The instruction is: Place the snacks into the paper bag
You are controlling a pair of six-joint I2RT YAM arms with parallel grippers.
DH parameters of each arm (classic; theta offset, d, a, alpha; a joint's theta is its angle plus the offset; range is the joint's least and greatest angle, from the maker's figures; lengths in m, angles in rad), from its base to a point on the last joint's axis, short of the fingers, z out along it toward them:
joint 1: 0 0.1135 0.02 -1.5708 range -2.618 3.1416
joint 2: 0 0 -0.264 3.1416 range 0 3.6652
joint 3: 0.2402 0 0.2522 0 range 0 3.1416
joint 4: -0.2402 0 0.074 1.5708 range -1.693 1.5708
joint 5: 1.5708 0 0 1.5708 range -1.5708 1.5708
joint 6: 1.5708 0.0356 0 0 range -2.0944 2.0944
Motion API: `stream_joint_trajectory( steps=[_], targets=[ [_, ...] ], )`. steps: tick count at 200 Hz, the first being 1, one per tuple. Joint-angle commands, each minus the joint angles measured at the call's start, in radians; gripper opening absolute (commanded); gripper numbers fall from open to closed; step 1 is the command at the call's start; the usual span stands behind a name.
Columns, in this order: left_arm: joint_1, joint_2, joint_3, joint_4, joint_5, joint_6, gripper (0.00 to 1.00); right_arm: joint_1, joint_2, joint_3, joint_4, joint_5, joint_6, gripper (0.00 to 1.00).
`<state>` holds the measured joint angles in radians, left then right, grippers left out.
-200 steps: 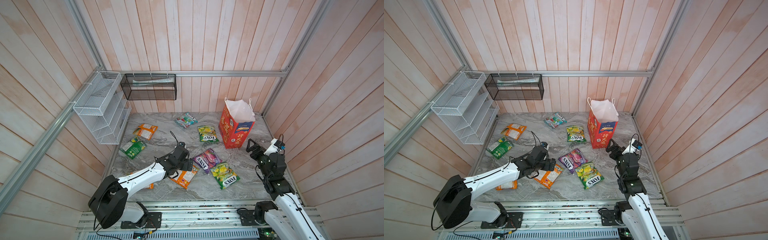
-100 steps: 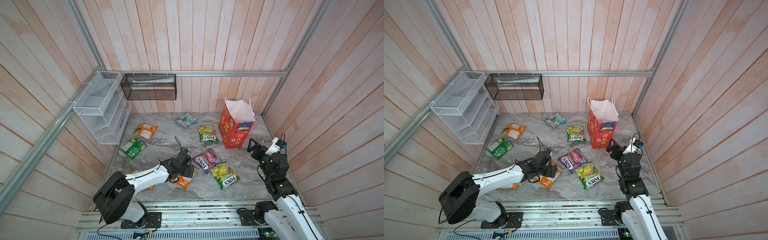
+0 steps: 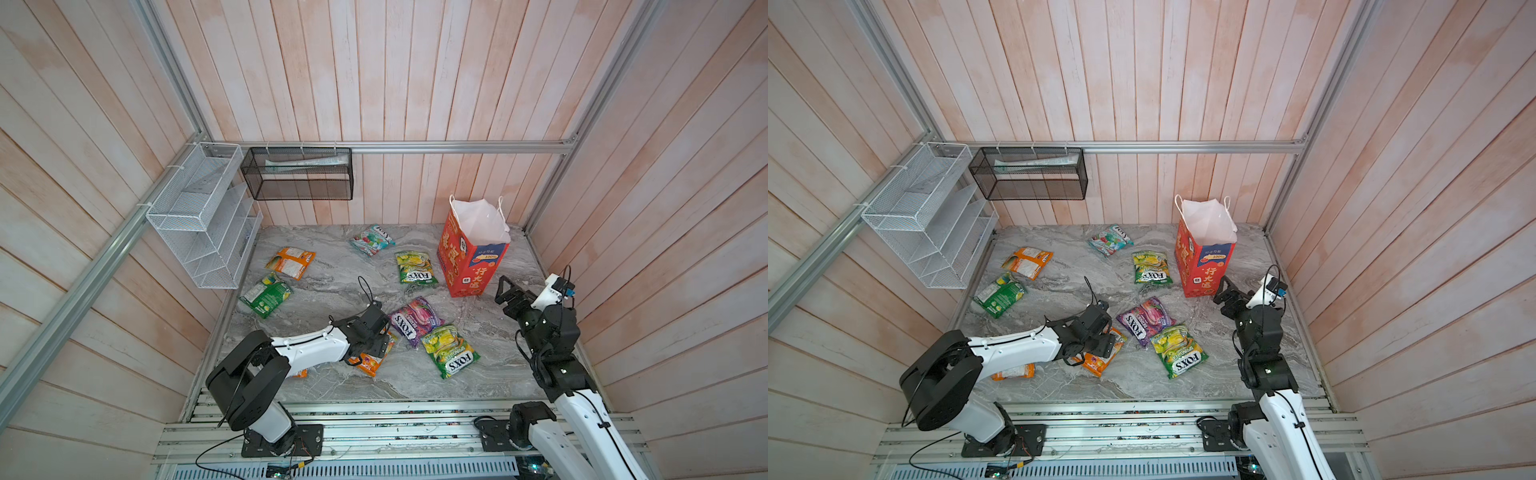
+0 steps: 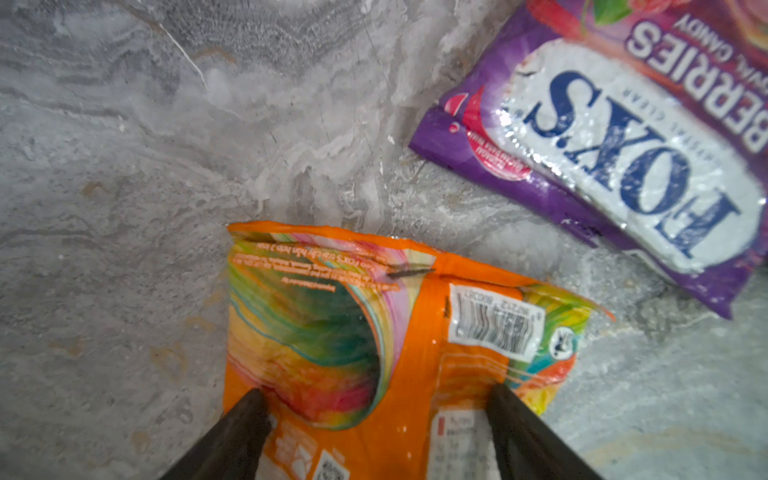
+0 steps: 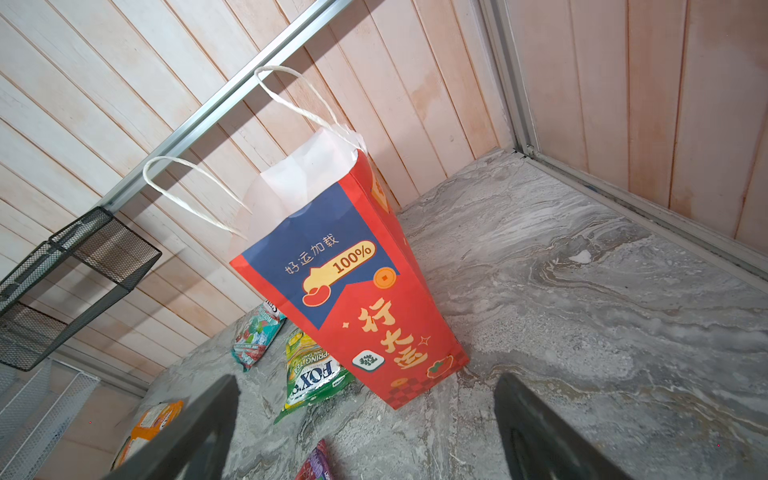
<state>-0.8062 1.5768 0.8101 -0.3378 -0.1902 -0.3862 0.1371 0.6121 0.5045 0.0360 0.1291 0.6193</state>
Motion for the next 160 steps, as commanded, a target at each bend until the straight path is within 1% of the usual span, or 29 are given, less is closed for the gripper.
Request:
stream_joint_trajectory(
  steps=[1, 15, 42, 69, 94, 113, 127, 144, 151, 160],
  targets=[
    [-0.005, 0.019, 0.016, -0.022, -0.006, 0.0, 0.76, 0.007, -0.009, 0.019, -0.009, 0.003, -0.017, 0.96],
    [-0.005, 0.022, 0.018, -0.023, -0.007, -0.003, 0.67, 0.006, -0.01, 0.02, -0.01, 0.004, -0.015, 0.96],
    [-0.005, 0.018, 0.021, -0.027, -0.005, -0.013, 0.57, 0.006, -0.01, 0.02, -0.009, 0.001, -0.015, 0.96],
    [-0.005, 0.012, 0.023, -0.022, 0.024, -0.017, 0.4, 0.006, -0.01, 0.02, -0.007, 0.001, -0.016, 0.96],
    [-0.005, 0.014, 0.028, -0.027, 0.027, -0.021, 0.3, 0.007, -0.008, 0.017, -0.005, 0.002, -0.016, 0.96],
    [-0.004, 0.007, 0.033, -0.029, 0.042, -0.014, 0.19, 0.006, -0.004, 0.021, -0.006, 0.0, -0.019, 0.95],
    [-0.005, -0.014, 0.031, -0.023, 0.06, -0.012, 0.11, 0.006, -0.001, 0.028, -0.013, 0.008, -0.025, 0.95],
    [-0.005, -0.059, 0.022, -0.012, 0.078, -0.01, 0.02, 0.007, 0.007, 0.048, -0.026, -0.002, -0.032, 0.98],
    [-0.005, -0.083, 0.016, -0.006, 0.08, -0.011, 0.0, 0.006, 0.015, 0.071, -0.04, -0.005, -0.045, 0.98],
    [-0.005, -0.126, 0.002, 0.005, 0.079, -0.013, 0.0, 0.006, 0.025, 0.095, -0.056, 0.01, -0.056, 0.98]
  ],
)
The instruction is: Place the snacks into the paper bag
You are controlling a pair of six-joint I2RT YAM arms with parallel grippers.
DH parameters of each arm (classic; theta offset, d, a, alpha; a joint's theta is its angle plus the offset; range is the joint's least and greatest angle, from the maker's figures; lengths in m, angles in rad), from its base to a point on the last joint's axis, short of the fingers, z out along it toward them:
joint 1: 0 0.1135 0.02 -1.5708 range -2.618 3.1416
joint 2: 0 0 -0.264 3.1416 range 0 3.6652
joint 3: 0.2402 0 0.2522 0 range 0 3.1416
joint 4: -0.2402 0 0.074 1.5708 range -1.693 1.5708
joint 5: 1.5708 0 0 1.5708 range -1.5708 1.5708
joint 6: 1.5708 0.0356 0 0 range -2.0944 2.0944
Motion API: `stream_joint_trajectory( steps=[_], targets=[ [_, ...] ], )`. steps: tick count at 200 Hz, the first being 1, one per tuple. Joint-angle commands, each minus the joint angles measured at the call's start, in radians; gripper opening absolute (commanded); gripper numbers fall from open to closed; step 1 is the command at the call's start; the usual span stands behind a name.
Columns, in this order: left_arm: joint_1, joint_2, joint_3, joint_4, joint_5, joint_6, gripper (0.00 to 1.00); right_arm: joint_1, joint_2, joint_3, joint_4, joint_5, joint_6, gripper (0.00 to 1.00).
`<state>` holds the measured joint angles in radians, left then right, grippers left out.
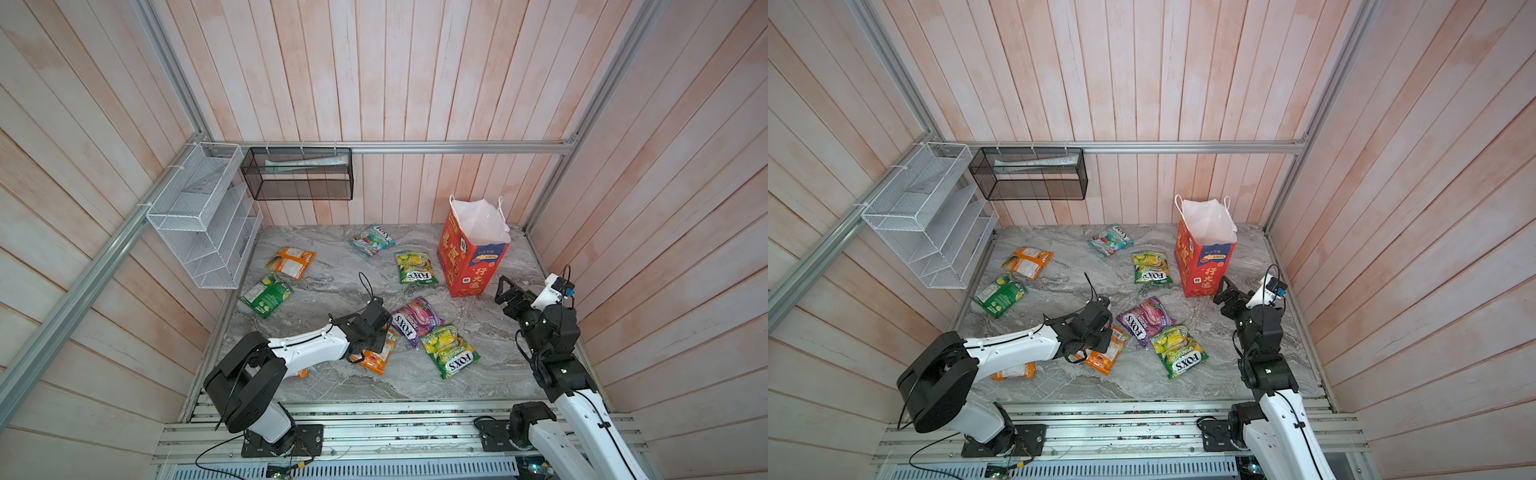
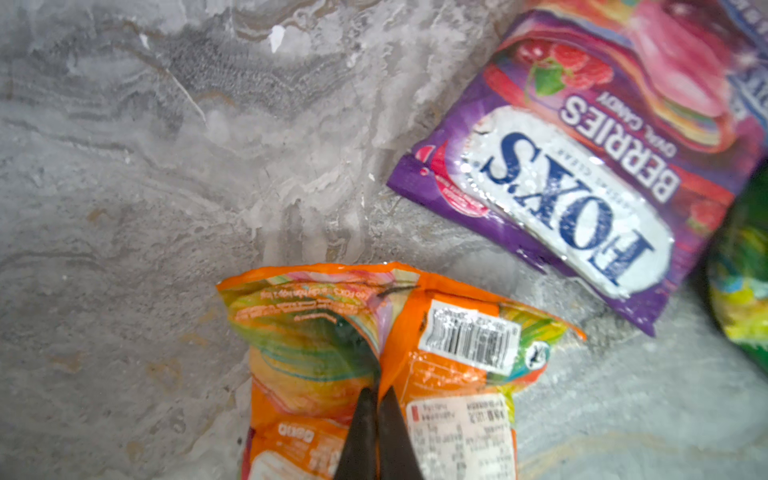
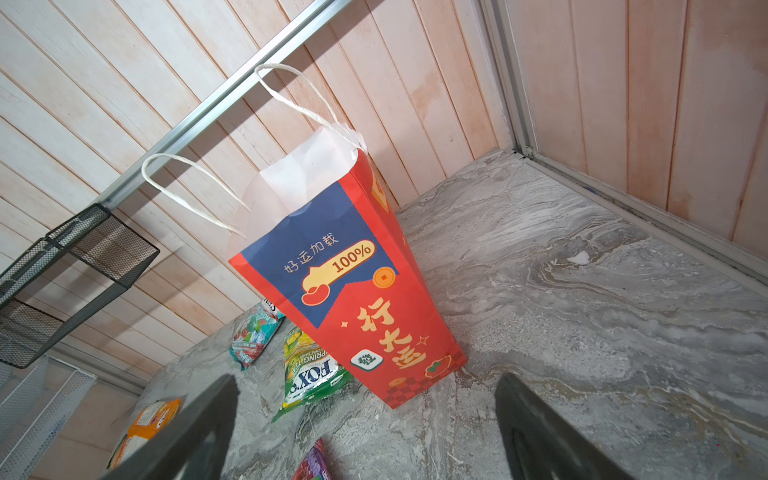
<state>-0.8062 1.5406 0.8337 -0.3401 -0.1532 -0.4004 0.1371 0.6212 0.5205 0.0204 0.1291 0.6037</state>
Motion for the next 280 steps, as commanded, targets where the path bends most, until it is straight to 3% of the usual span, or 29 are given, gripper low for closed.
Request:
stream_joint_trajectory(
  steps=[1, 71, 105, 147, 195, 220, 250, 280],
  targets=[
    [-0.005, -0.095, -0.023, 0.008, 0.041, 0.001, 0.0, 0.007, 0.018, 0.083, -0.042, 0.012, -0.04, 0.98],
    [-0.004, -0.441, -0.138, 0.066, -0.063, -0.043, 0.0, 0.005, 0.281, 0.38, -0.152, 0.113, -0.101, 0.98],
    [-0.005, -0.533, -0.174, 0.084, -0.101, -0.054, 0.0, 0.004, 0.451, 0.528, -0.202, 0.166, -0.154, 0.98],
    [-0.005, -0.513, -0.171, 0.089, -0.1, -0.054, 0.0, 0.003, 0.663, 0.696, -0.27, 0.232, -0.259, 0.98],
    [-0.005, -0.47, -0.16, 0.102, -0.068, -0.052, 0.0, -0.008, 0.881, 0.849, -0.352, 0.215, -0.362, 0.97],
    [-0.005, -0.471, -0.161, 0.11, -0.058, -0.051, 0.0, -0.01, 0.946, 0.898, -0.375, 0.188, -0.38, 0.93],
    [-0.005, -0.474, -0.165, 0.115, -0.055, -0.051, 0.0, -0.031, 1.007, 0.977, -0.453, 0.158, -0.377, 0.78],
    [-0.005, -0.463, -0.162, 0.119, -0.054, -0.051, 0.0, -0.031, 0.989, 1.01, -0.473, 0.126, -0.369, 0.78]
  ],
)
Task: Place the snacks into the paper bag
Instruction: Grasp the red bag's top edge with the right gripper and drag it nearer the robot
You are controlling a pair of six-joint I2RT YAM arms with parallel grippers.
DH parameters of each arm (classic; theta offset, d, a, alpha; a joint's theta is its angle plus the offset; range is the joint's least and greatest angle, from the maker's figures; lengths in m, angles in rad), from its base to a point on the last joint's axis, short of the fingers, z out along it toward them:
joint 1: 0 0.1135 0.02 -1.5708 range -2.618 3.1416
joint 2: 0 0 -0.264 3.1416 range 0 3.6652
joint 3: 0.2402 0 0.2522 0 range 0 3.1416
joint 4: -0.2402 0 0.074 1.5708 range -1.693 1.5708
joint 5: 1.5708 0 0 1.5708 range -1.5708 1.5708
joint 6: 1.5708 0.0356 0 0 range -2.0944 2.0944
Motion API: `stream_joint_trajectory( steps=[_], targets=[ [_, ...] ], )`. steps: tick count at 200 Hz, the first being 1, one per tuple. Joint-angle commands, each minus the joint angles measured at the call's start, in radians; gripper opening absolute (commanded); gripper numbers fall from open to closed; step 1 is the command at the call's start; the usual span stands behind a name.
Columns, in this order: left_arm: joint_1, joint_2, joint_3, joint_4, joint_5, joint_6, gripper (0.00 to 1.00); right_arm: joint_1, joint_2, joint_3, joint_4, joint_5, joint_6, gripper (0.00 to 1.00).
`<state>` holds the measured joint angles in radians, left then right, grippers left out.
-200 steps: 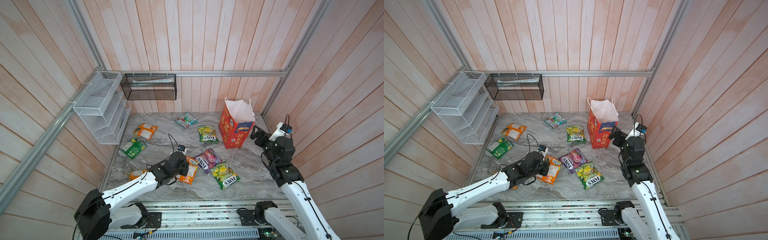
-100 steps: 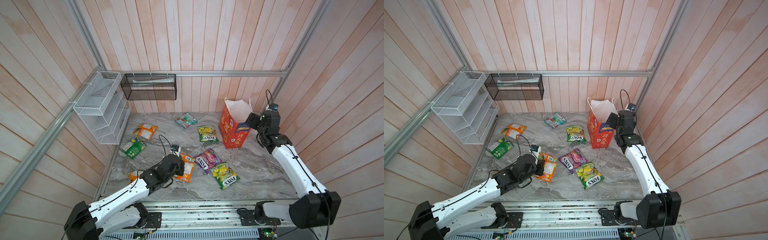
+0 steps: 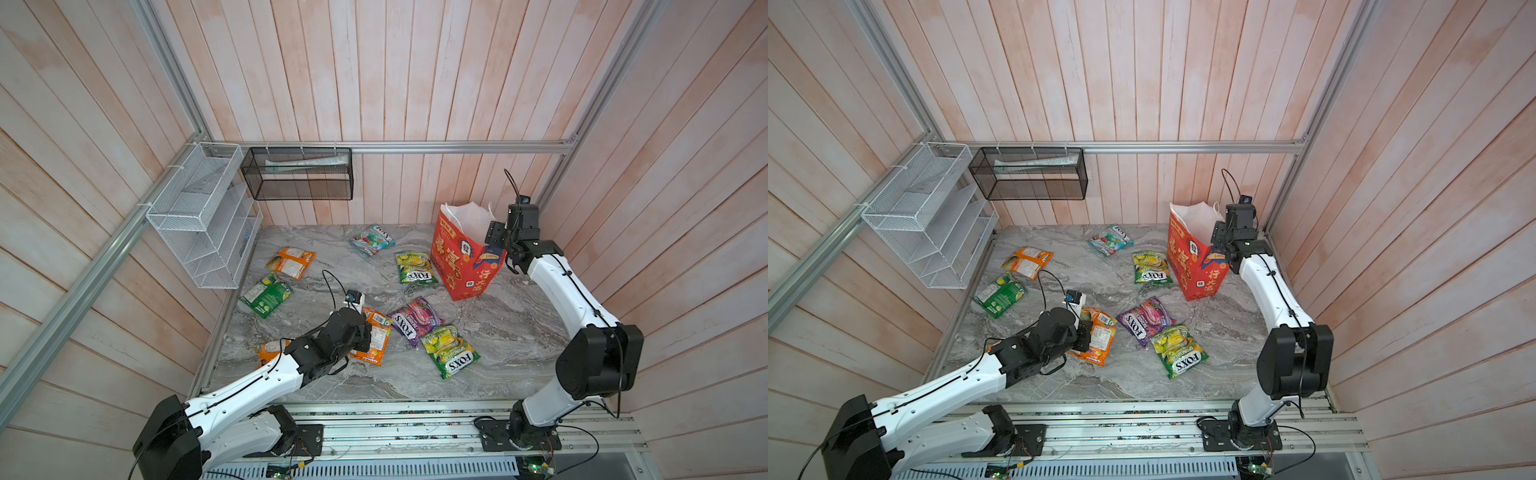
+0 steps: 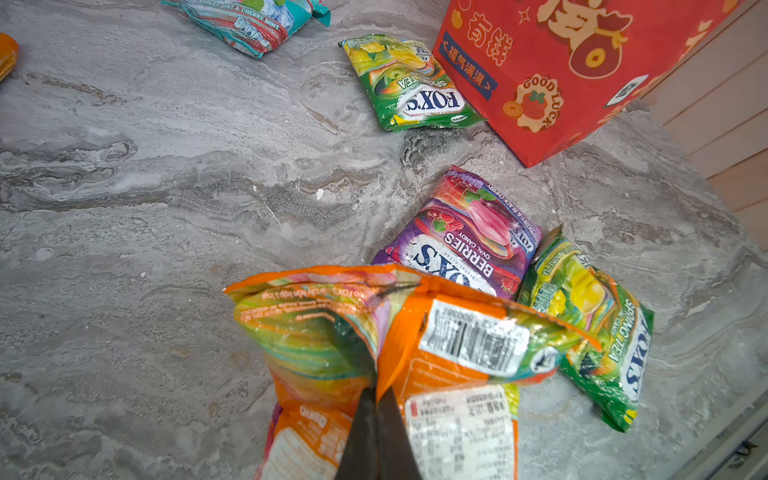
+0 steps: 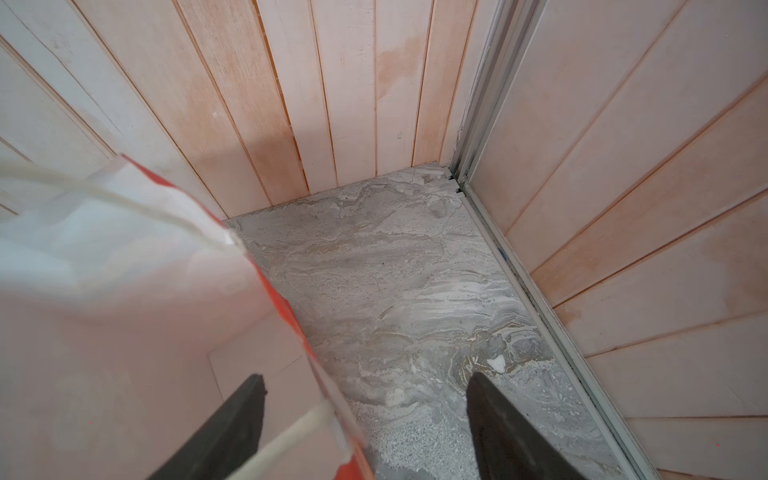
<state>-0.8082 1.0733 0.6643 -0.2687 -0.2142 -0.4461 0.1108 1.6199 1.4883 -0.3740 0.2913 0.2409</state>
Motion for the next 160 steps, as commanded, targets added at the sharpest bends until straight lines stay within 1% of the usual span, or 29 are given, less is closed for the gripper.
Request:
stream_joint_trajectory(
  steps=[1, 13, 26, 44, 60, 77, 114, 134, 144, 160],
  targets=[
    [-0.003, 0.005, 0.007, 0.048, 0.007, -0.005, 0.0, -0.004, -0.01, 0.042, -0.078, -0.036, -0.006, 0.78],
    [-0.003, 0.013, 0.009, 0.05, 0.009, -0.006, 0.0, -0.004, -0.02, 0.063, -0.088, -0.071, -0.003, 0.81],
    [-0.003, 0.023, 0.012, 0.05, 0.013, -0.005, 0.0, -0.004, -0.012, 0.111, -0.129, -0.083, 0.001, 0.83],
    [-0.003, 0.035, 0.016, 0.05, 0.016, -0.004, 0.0, -0.005, 0.006, 0.176, -0.188, -0.078, -0.003, 0.86],
    [-0.003, 0.04, 0.017, 0.053, 0.017, -0.005, 0.0, -0.004, 0.009, 0.185, -0.198, -0.071, -0.012, 0.91],
    [-0.003, 0.046, 0.018, 0.056, 0.025, -0.004, 0.0, -0.004, 0.028, 0.206, -0.214, -0.058, -0.027, 0.93],
    [-0.003, 0.055, 0.021, 0.056, 0.028, -0.001, 0.0, -0.005, 0.103, 0.279, -0.266, -0.125, -0.046, 0.93],
    [-0.003, 0.061, 0.025, 0.054, 0.036, 0.003, 0.0, -0.006, 0.143, 0.306, -0.285, -0.082, -0.056, 0.92],
    [-0.003, 0.062, 0.024, 0.056, 0.036, 0.001, 0.0, -0.006, 0.152, 0.302, -0.281, -0.081, -0.061, 0.91],
    [-0.003, 0.066, 0.025, 0.057, 0.036, 0.003, 0.0, -0.006, 0.173, 0.306, -0.283, -0.091, -0.066, 0.84]
  ],
)
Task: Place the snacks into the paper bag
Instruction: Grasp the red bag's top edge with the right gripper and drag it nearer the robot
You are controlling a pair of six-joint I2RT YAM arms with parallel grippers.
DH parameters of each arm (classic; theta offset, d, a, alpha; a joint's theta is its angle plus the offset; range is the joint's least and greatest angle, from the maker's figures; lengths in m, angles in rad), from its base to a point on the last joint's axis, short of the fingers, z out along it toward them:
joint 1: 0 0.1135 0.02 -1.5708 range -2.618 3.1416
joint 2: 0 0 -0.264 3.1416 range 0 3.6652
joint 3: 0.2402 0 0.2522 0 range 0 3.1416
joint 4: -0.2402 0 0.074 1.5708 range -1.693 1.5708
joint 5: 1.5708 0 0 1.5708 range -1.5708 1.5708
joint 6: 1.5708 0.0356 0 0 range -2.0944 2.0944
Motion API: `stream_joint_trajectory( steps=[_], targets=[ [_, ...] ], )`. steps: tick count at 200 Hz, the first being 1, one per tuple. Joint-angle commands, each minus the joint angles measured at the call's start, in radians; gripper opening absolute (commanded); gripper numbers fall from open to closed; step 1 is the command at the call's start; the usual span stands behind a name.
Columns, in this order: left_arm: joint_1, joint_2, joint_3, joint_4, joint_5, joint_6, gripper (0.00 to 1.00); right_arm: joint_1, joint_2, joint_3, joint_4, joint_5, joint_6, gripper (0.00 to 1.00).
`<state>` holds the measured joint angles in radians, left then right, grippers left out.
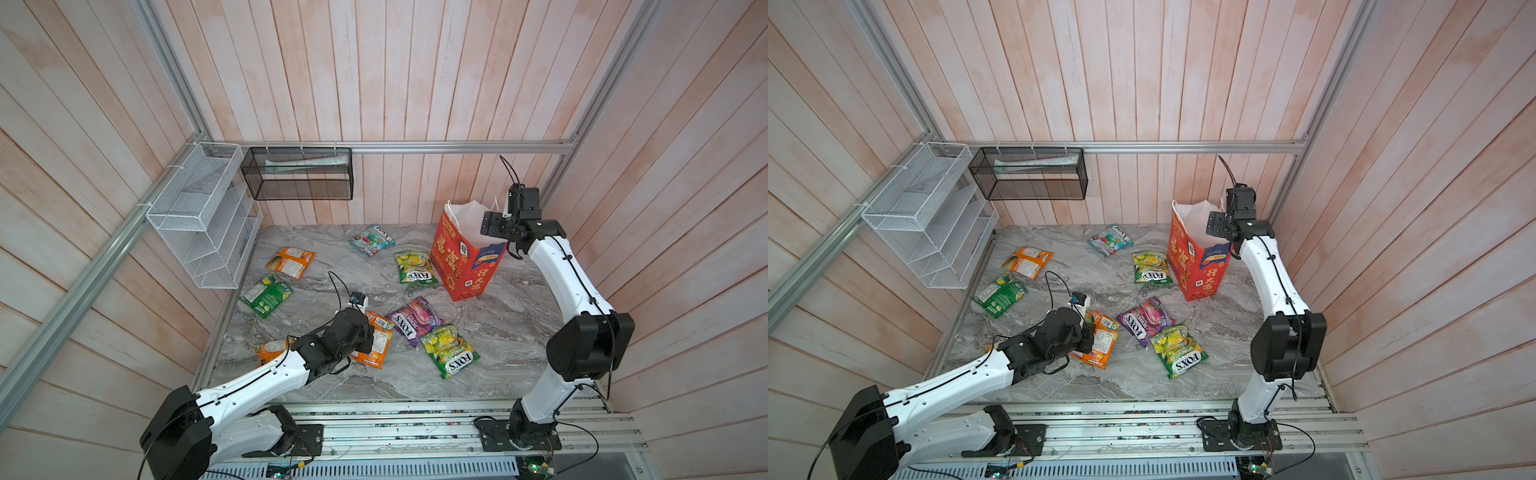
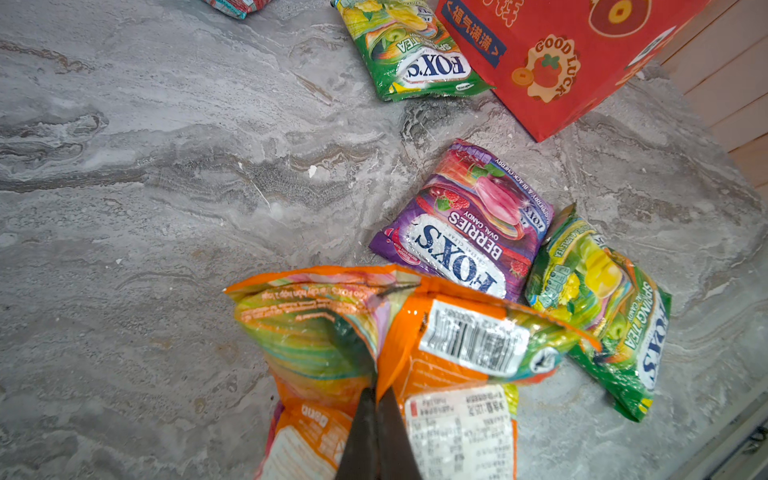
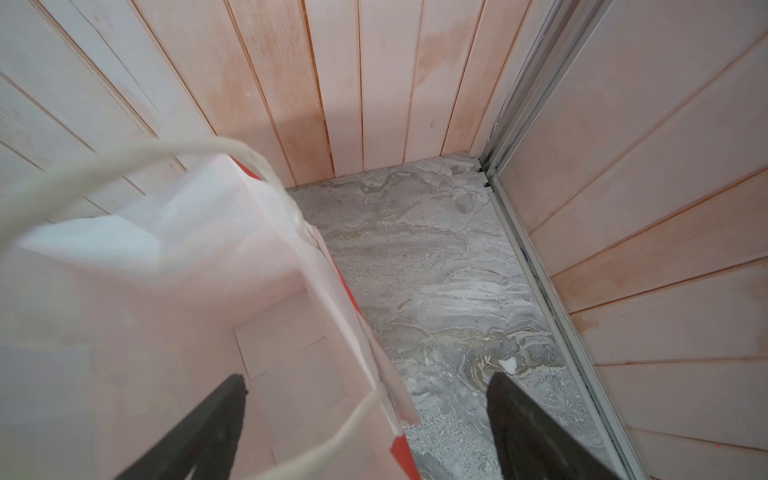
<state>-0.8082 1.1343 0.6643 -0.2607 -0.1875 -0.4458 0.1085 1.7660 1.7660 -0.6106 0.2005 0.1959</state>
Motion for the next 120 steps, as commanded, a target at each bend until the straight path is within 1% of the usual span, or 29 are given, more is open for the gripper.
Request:
stream_joint_trajectory(
  steps=[1, 15, 16, 29, 38, 45, 61, 64, 66, 69, 73, 87, 120],
  targets=[
    [-0.003, 0.005, 0.025, 0.048, 0.01, 0.003, 0.0, -0.004, 0.027, 0.029, -0.046, -0.001, -0.021, 0.84],
    [-0.003, 0.01, 0.027, 0.046, 0.011, 0.003, 0.0, -0.003, 0.04, 0.045, -0.054, -0.008, -0.023, 0.74],
    [-0.003, 0.01, 0.027, 0.046, 0.011, 0.003, 0.0, -0.004, 0.042, 0.048, -0.056, -0.01, -0.023, 0.72],
    [-0.003, 0.01, 0.027, 0.048, 0.01, 0.004, 0.0, -0.004, 0.047, 0.061, -0.065, -0.025, -0.023, 0.6],
    [-0.003, 0.01, 0.026, 0.049, 0.009, 0.003, 0.0, -0.004, 0.046, 0.062, -0.067, -0.043, -0.023, 0.54],
    [-0.003, 0.013, 0.026, 0.051, 0.01, 0.005, 0.0, -0.004, 0.043, 0.065, -0.069, -0.054, -0.024, 0.48],
    [-0.003, 0.016, 0.031, 0.046, 0.013, 0.004, 0.0, -0.004, 0.035, 0.068, -0.075, -0.073, -0.025, 0.29],
    [-0.002, 0.016, 0.032, 0.046, 0.014, 0.004, 0.0, -0.003, 0.032, 0.067, -0.076, -0.077, -0.023, 0.23],
    [-0.003, 0.015, 0.032, 0.046, 0.014, 0.004, 0.0, -0.004, 0.031, 0.067, -0.078, -0.08, -0.021, 0.2],
    [-0.003, 0.014, 0.033, 0.045, 0.015, 0.003, 0.0, -0.004, 0.03, 0.066, -0.078, -0.083, -0.02, 0.19],
    [-0.003, 0.012, 0.034, 0.046, 0.016, 0.003, 0.0, -0.004, 0.025, 0.062, -0.08, -0.093, -0.018, 0.12],
    [-0.003, -0.003, 0.027, 0.046, 0.014, -0.001, 0.0, -0.003, 0.006, 0.041, -0.073, -0.125, -0.012, 0.01],
    [-0.003, -0.06, 0.016, 0.035, -0.013, -0.006, 0.0, -0.002, -0.048, 0.025, -0.059, -0.157, 0.02, 0.0]
  ],
)
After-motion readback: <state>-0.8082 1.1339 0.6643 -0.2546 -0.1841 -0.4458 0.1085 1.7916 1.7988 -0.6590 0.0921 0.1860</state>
